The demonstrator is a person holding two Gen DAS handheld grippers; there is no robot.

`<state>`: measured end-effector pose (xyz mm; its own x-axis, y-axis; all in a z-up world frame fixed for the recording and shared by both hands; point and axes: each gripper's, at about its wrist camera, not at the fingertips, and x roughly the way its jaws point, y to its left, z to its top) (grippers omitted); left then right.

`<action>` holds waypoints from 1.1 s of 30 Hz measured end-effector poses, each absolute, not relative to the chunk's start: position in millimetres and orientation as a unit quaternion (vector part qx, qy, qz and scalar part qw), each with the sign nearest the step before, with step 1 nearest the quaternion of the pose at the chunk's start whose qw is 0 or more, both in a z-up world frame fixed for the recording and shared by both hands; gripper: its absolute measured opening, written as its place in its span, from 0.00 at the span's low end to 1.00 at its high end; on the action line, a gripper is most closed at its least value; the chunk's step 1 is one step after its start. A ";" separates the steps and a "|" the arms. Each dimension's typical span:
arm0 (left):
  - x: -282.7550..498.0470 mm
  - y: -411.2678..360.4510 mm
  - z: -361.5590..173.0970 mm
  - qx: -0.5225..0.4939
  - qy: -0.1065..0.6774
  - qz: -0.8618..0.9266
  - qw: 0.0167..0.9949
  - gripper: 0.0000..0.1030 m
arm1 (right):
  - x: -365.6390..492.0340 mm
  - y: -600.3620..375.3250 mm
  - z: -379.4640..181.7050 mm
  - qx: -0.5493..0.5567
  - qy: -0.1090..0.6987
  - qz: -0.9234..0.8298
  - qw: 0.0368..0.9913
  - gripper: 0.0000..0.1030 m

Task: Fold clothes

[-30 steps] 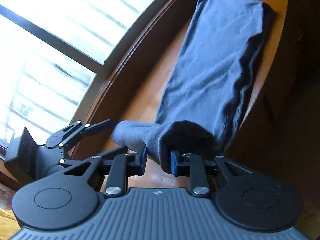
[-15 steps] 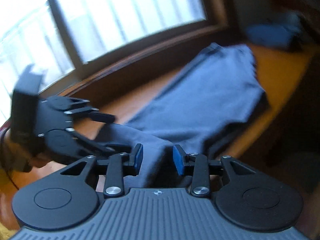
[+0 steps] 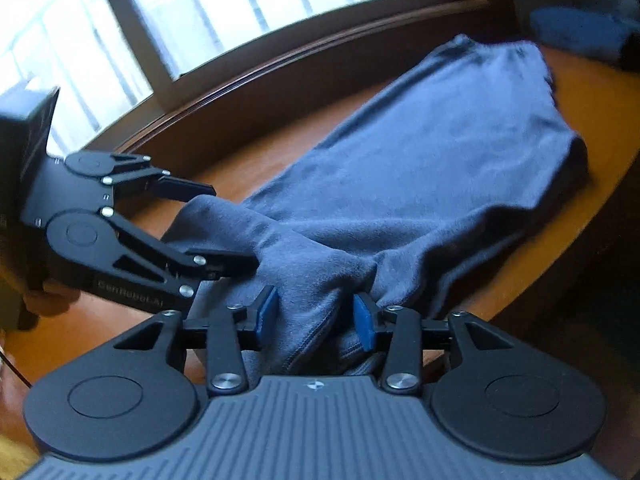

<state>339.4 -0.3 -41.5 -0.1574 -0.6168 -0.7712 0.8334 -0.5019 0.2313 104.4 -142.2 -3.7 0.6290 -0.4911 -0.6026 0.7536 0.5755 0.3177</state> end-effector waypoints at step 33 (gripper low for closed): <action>392.6 57.1 -55.2 0.411 0.140 -0.822 0.368 0.57 | 124.8 -49.0 1.7 0.148 0.304 -0.406 0.849 0.26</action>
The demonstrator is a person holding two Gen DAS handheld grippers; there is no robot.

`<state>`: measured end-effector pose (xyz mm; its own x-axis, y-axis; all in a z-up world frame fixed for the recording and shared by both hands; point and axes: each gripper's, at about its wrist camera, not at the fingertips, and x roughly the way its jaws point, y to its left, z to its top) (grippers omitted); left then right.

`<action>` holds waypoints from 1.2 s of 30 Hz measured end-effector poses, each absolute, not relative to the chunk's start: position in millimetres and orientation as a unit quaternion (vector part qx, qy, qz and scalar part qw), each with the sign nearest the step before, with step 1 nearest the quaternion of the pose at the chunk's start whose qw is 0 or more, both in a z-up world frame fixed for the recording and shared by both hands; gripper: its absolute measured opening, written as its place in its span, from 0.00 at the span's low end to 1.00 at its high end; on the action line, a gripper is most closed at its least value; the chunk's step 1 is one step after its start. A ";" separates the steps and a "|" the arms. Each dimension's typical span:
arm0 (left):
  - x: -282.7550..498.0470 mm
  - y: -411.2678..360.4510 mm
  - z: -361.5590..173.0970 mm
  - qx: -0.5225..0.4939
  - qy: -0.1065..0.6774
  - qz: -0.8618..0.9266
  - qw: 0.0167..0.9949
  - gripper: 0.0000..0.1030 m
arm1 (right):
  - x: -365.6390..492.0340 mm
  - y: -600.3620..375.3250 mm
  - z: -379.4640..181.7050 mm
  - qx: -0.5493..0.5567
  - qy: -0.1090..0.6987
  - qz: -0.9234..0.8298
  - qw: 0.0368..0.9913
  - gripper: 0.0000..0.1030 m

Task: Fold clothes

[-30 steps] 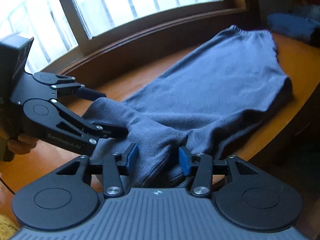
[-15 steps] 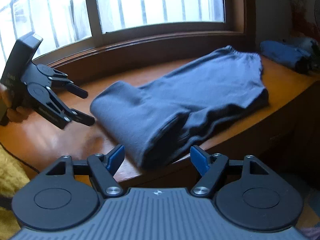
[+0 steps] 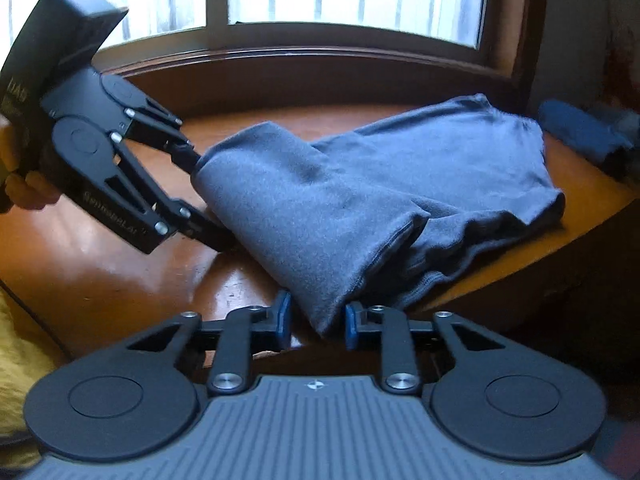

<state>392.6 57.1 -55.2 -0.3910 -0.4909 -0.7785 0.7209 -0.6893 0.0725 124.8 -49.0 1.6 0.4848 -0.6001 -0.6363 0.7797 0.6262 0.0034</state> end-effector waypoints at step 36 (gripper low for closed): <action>313.1 -108.2 -37.4 0.408 0.106 -0.781 0.460 0.82 | 57.2 -188.1 9.6 0.191 0.216 -0.494 0.820 0.32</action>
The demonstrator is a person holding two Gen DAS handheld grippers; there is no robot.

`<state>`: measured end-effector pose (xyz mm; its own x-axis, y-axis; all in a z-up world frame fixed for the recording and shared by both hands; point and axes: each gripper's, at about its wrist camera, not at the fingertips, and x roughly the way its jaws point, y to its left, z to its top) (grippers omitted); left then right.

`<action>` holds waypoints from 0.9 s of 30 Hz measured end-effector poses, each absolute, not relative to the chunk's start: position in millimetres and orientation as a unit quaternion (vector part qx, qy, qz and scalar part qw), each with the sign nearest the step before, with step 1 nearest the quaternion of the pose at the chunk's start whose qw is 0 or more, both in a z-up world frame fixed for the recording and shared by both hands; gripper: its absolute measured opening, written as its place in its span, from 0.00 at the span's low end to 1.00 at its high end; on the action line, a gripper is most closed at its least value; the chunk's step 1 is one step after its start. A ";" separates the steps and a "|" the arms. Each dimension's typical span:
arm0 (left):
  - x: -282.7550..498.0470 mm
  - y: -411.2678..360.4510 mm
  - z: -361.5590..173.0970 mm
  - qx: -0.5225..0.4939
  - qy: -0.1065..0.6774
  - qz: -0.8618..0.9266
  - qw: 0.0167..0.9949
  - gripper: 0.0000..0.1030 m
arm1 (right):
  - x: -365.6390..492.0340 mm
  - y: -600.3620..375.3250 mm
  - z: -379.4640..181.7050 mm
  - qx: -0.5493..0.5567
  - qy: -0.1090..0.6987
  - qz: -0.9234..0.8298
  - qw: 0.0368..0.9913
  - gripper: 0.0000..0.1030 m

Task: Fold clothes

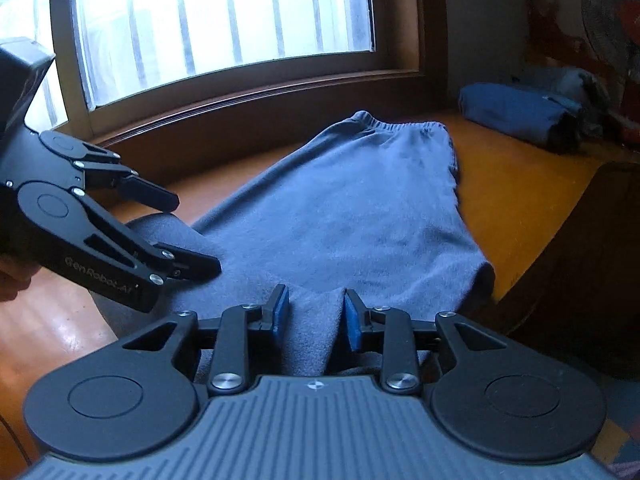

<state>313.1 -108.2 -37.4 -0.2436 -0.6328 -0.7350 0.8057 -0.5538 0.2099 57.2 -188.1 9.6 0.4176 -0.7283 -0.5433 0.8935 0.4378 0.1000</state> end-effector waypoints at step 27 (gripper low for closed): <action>361.0 -35.7 -48.9 0.412 0.132 -0.764 0.479 0.81 | 57.3 -127.1 0.3 0.149 0.230 -0.485 0.831 0.63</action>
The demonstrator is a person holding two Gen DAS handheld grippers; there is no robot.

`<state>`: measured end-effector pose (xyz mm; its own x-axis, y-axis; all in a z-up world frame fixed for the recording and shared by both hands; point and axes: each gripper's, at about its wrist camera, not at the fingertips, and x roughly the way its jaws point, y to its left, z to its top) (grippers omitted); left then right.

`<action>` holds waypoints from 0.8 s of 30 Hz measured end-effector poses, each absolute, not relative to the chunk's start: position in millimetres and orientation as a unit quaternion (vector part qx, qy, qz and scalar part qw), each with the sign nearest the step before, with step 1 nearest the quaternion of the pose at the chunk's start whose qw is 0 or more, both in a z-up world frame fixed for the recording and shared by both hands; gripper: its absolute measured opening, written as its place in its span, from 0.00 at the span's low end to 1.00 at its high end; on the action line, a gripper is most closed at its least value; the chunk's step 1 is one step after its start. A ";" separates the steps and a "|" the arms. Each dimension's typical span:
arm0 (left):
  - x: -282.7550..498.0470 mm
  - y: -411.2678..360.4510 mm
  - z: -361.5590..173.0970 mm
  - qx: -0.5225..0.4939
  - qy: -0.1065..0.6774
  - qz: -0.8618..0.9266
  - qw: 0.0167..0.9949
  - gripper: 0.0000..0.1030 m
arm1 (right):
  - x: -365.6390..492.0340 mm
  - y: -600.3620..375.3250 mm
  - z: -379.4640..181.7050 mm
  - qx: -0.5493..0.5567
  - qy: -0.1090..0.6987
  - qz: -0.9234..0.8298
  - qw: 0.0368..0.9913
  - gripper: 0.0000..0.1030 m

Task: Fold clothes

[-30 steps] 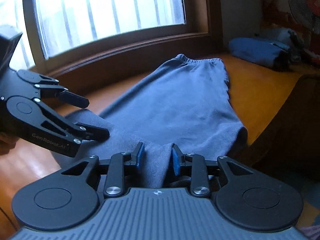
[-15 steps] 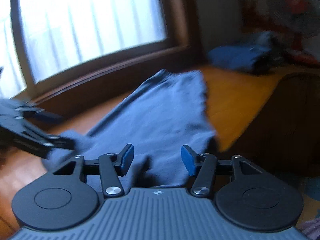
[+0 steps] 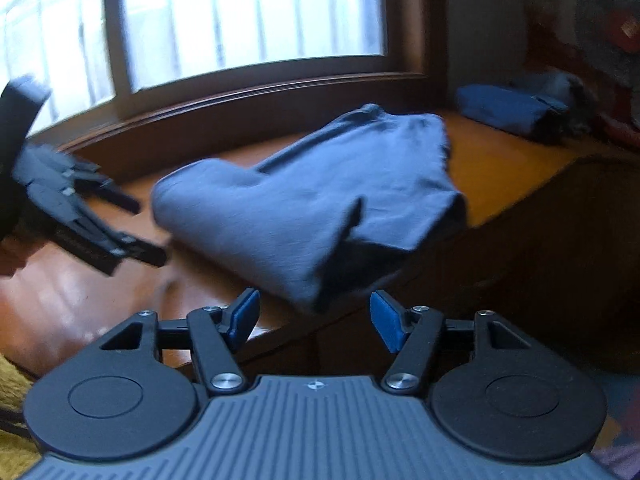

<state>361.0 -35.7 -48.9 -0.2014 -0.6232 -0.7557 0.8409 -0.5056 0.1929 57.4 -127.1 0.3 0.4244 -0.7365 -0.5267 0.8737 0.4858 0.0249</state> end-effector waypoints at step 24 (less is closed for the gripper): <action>351.7 -3.6 -15.4 0.380 0.136 -0.809 0.427 0.58 | 59.5 -107.2 26.4 0.133 0.250 -0.427 0.859 0.32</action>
<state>351.7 -3.6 -15.4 -0.3470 -0.5879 -0.7307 0.7940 -0.5989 0.1047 59.5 -107.2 26.4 0.5105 -0.6670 -0.5427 0.7998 0.6001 0.0149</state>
